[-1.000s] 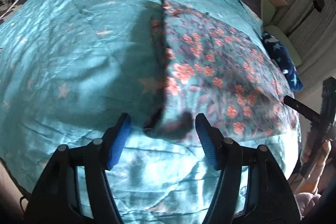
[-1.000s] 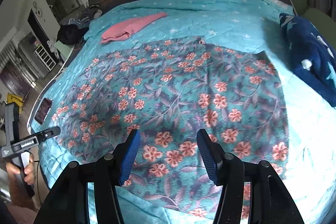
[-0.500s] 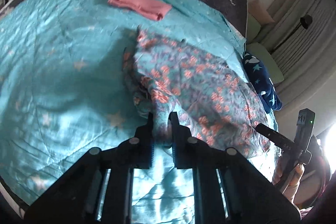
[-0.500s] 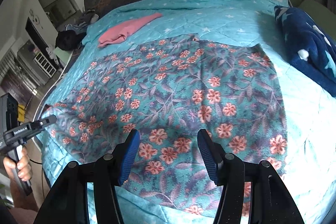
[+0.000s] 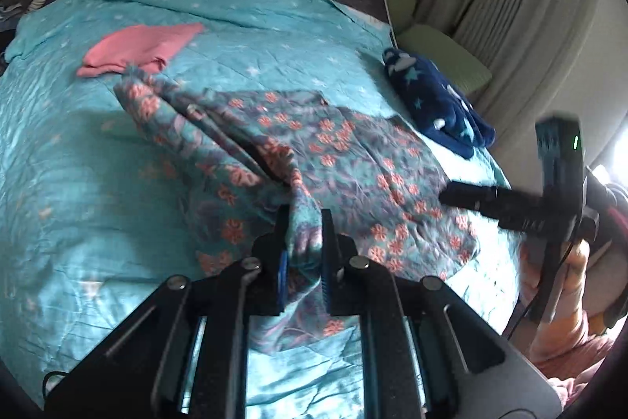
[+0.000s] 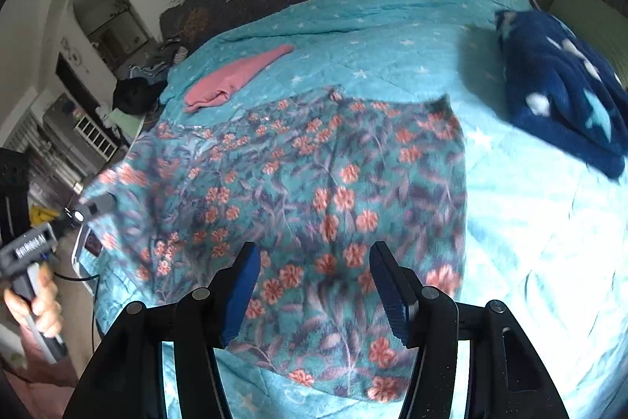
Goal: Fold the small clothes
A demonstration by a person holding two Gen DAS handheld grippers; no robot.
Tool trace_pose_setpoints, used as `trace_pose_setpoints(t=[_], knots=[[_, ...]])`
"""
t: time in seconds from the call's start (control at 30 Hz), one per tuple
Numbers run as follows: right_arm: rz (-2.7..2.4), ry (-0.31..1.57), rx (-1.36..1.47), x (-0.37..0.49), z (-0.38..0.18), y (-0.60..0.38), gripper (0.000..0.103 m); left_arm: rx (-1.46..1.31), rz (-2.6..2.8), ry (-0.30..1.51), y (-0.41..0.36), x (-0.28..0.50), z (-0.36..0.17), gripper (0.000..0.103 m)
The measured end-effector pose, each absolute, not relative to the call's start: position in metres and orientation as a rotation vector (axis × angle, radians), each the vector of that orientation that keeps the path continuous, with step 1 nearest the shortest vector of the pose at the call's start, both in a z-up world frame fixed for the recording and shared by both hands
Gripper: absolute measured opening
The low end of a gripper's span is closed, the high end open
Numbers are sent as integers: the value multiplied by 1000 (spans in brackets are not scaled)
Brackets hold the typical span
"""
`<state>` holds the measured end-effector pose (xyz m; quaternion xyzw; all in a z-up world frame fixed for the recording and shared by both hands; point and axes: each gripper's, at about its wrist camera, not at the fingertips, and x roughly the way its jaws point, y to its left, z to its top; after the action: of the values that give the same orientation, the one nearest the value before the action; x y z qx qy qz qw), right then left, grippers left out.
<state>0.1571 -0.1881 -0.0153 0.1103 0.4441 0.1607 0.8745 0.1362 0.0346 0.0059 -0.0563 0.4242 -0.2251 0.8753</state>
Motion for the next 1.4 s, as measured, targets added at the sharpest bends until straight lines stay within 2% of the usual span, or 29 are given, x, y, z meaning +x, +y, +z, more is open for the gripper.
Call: trace_pose_setpoints(t=[0.2,0.33,0.47,0.67,0.8,0.83,0.87,0.9,0.93,0.97,1.4], knots=[[604,1021,124,214,21,-124,74,-133,-473,930,32,134,-12,14],[745,1195,86,263,14,-51,74,-139,-479,922,33,132,-13,14],[771,1277,-52,294,7,15,75,-133,-489,914,33,132,-13,14],[716,1282,-382,285,-7,76,76,-133,-518,906,35,133,-15,14],[596,1287,-431,299,-23,85,75,-144,-531,905,36,134,-18,14],[580,1288,-416,306,-25,86,74,-146,-533,908,37,134,-18,14],[574,1291,-388,314,-25,86,65,-147,-534,910,37,134,-19,14],[574,1301,-361,321,-23,84,46,-147,-534,911,40,135,-19,14],[575,1319,-319,329,-23,82,35,-146,-531,910,40,134,-19,14],[576,1339,-282,335,-25,81,10,-144,-526,907,41,134,-18,14],[600,1228,27,338,35,-20,9,-74,-634,834,5,124,19,14]])
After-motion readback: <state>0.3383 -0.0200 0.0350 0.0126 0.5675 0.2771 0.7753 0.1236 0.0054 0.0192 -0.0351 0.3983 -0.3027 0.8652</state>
